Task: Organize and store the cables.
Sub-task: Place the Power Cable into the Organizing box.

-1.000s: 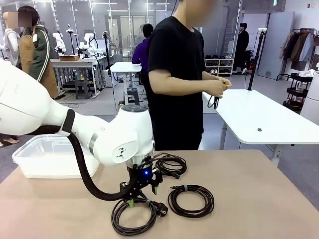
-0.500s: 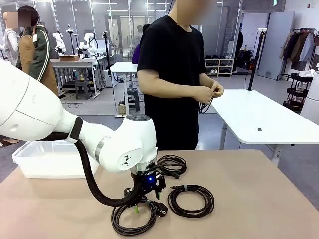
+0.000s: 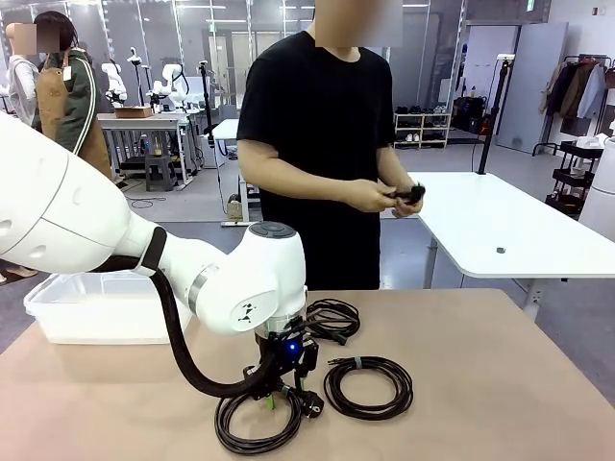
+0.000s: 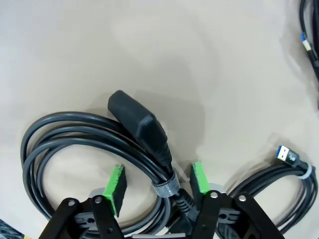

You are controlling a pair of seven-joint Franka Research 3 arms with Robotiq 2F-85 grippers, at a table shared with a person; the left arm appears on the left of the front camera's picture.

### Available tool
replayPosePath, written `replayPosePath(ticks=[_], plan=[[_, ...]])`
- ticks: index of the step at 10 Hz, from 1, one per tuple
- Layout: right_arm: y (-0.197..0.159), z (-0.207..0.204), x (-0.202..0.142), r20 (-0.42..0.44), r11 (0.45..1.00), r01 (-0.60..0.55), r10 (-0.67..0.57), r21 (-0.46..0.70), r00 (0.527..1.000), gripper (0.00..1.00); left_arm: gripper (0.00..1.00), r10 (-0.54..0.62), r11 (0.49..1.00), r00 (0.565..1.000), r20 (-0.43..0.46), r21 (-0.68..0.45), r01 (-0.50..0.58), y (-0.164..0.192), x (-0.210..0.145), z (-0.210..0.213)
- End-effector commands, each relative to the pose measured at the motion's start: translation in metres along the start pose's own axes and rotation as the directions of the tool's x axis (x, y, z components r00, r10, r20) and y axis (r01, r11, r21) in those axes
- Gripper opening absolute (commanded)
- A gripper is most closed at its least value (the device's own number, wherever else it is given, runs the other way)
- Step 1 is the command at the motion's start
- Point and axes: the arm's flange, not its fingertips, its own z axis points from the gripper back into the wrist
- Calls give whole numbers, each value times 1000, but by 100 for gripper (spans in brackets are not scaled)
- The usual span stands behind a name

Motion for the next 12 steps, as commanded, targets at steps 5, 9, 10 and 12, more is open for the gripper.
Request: replayPosePath(ticks=[5,9,10,12], plan=[[-1,1,-1,13,1000,-19,19,5,1000,100,0,89,995,995,-36,-43,-90,1,5,16],[-1,1,-1,13,1000,-19,19,5,1000,100,0,21,991,1000,-7,-130,-22,37,19,95],[-1,1,-1,13,1000,-19,19,5,1000,100,0,-57,992,998,-22,-110,54,49,25,127],[-1,1,-1,13,1000,-19,19,5,1000,100,0,-256,965,966,-17,-58,255,66,33,182]])
